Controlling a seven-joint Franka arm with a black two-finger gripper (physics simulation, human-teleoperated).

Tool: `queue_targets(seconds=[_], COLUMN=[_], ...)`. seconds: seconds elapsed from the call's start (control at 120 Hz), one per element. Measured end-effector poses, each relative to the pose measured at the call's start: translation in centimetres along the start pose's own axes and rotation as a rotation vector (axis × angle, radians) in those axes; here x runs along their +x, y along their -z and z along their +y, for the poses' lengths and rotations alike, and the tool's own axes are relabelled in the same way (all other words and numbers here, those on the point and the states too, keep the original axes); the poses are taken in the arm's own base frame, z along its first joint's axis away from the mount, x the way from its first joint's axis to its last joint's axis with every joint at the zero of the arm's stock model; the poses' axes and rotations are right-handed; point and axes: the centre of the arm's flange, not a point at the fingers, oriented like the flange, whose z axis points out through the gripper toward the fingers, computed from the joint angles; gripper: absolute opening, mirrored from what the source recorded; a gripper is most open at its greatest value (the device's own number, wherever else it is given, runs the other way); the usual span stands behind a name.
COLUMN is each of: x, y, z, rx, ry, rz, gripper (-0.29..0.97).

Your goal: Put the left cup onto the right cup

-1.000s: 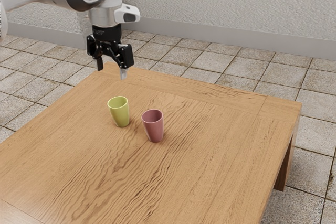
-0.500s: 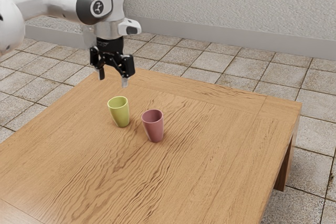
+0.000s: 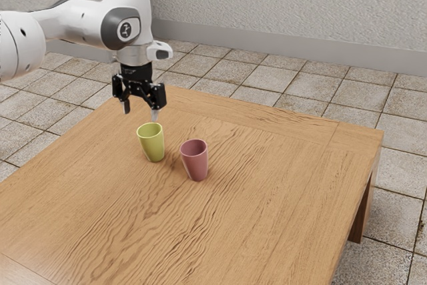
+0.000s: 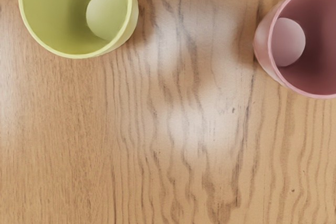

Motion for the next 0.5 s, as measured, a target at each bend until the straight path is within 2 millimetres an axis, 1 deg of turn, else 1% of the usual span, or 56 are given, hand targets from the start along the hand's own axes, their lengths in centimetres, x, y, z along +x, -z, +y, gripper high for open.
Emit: queue_targets(seconds=[0.225, 0.5], x=[2.6, 4.6], y=[-1.9, -3.8], z=[-0.1, -0.9], rx=[0.000, -0.008], ry=[-0.007, -0.010], rz=[0.018, 0.023], gripper=[0.60, 0.57])
